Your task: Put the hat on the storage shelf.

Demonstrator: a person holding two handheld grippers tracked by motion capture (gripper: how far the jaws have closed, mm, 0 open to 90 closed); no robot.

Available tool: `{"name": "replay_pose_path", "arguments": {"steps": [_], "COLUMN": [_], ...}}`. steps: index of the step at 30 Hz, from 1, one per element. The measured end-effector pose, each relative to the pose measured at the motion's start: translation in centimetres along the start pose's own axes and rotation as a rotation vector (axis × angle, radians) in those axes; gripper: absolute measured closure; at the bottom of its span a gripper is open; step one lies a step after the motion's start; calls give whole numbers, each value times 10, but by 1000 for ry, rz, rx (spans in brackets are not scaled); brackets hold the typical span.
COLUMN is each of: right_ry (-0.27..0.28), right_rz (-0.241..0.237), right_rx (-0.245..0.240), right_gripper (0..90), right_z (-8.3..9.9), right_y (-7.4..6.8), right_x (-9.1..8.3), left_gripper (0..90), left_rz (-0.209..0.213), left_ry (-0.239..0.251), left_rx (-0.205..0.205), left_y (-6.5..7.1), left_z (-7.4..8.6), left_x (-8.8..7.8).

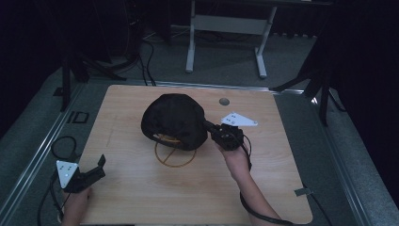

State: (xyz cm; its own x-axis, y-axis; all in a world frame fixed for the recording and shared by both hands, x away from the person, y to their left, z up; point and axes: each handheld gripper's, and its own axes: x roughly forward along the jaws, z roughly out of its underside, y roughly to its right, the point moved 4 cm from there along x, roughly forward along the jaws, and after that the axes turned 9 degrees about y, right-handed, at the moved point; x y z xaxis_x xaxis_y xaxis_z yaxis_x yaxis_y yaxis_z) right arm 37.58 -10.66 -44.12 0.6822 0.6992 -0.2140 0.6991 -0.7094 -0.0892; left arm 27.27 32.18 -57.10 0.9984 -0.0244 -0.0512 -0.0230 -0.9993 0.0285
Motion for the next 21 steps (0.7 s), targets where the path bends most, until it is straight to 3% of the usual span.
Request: {"name": "replay_pose_path", "arguments": {"steps": [3, 5, 17, 21], "right_ry": [19, 24, 39, 49], "right_rz": [-20, -20, -38, -38], "right_rx": [2, -14, 4, -1], "right_gripper": [666, 606, 500, 424], "right_z": [-4, -7, -13, -14], "right_y": [-1, -3, -5, -6], "right_x": [-2, -3, -8, -11], "left_gripper": [17, 16, 17, 17], "left_rz": [0, 1, 1, 1], "left_ry": [1, 0, 0, 1], "left_rx": [0, 1, 3, 0], "left_y": [0, 0, 0, 0], "left_z": [0, 0, 0, 0], "left_x": [0, 0, 0, 0]}}
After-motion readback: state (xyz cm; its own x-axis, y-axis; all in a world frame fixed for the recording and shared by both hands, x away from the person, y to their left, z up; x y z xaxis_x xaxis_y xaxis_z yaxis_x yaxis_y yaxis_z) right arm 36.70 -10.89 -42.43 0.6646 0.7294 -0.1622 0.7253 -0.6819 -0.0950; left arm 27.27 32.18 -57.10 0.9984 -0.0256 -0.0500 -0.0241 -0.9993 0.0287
